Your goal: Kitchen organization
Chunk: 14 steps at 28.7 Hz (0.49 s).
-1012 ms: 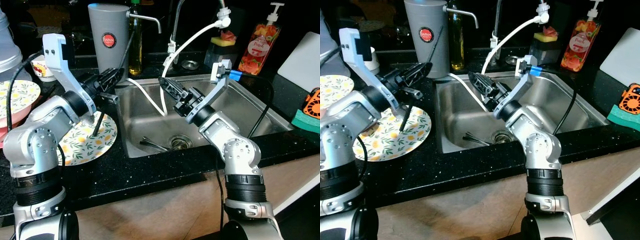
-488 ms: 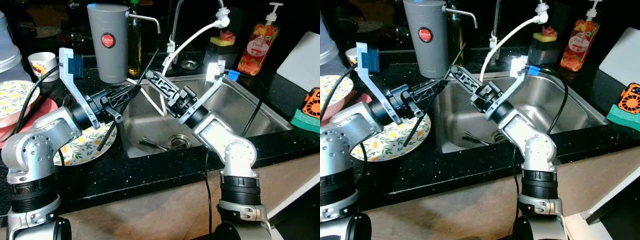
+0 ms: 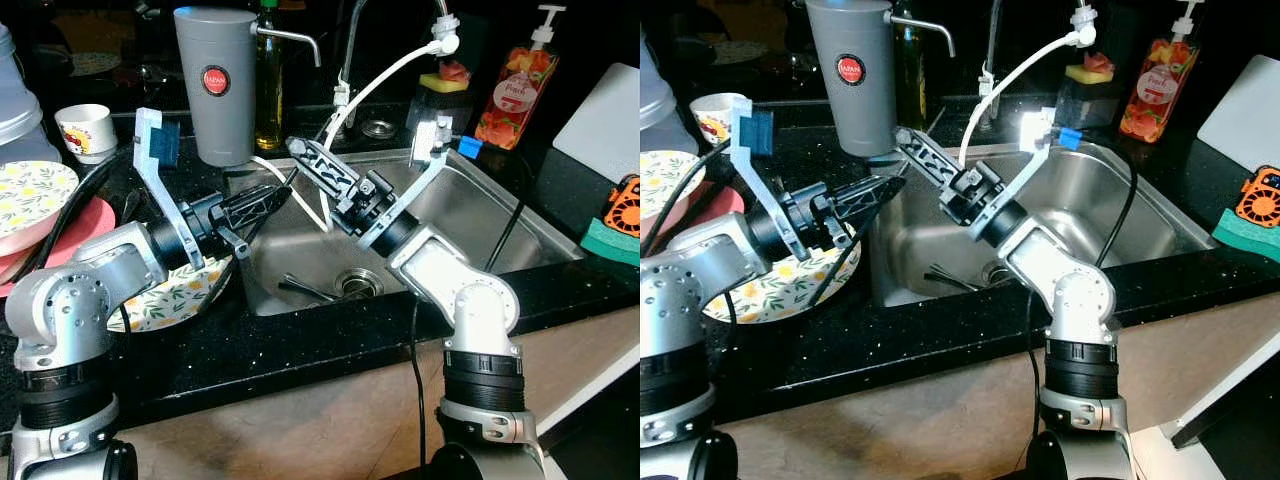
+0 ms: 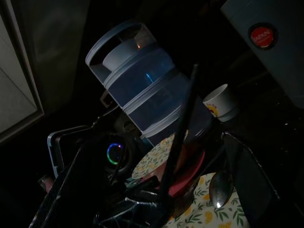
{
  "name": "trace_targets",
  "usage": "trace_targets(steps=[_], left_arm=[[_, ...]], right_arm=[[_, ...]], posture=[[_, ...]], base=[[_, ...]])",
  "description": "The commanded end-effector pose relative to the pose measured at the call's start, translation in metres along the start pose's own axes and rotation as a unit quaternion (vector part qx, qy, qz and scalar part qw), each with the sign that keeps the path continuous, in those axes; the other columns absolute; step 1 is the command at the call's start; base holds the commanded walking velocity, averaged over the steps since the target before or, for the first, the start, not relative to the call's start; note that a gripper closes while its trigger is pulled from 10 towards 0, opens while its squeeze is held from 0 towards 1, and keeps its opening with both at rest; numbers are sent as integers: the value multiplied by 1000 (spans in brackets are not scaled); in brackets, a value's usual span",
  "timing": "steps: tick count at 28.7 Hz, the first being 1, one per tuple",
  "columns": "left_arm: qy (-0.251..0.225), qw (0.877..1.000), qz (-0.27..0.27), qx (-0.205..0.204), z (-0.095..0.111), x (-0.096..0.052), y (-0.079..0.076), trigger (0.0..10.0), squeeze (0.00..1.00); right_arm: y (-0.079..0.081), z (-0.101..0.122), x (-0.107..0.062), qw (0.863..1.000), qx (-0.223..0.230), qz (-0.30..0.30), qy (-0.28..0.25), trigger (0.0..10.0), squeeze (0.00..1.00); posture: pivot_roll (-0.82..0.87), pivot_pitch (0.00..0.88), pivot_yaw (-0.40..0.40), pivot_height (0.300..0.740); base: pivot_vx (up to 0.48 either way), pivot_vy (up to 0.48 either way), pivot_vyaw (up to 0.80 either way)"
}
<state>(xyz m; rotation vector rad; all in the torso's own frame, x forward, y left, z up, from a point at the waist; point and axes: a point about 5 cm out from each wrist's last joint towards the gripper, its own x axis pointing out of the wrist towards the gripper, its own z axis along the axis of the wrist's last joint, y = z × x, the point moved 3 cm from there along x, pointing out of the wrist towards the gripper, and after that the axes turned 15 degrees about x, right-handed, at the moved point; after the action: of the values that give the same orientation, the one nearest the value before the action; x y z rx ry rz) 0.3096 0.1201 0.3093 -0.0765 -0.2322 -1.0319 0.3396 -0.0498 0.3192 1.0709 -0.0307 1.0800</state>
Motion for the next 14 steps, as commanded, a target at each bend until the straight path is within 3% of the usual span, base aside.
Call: trace_targets(steps=[1,3,4,14], left_arm=[[10,1000,-13,6,0,-2,-5,0,0],[10,1000,-13,5,0,-2,-5,0,0],[11,1000,-12,5,0,-2,-5,0,0],[15,1000,7,12,1,-3,1,0,16]], right_arm=[[6,1,0,1000,-5,6,2,3098,0],[6,2,0,1000,-4,6,2,3098,0],[6,2,0,1000,-3,5,1,0,0],[4,6,1,1000,-3,3,-8,0,0]], posture=[[6,88,-33,740],[6,88,-33,740],[7,88,-33,740],[7,99,-36,740]], base=[[0,0,0],[0,0,0],[0,0,0],[0,0,0]])
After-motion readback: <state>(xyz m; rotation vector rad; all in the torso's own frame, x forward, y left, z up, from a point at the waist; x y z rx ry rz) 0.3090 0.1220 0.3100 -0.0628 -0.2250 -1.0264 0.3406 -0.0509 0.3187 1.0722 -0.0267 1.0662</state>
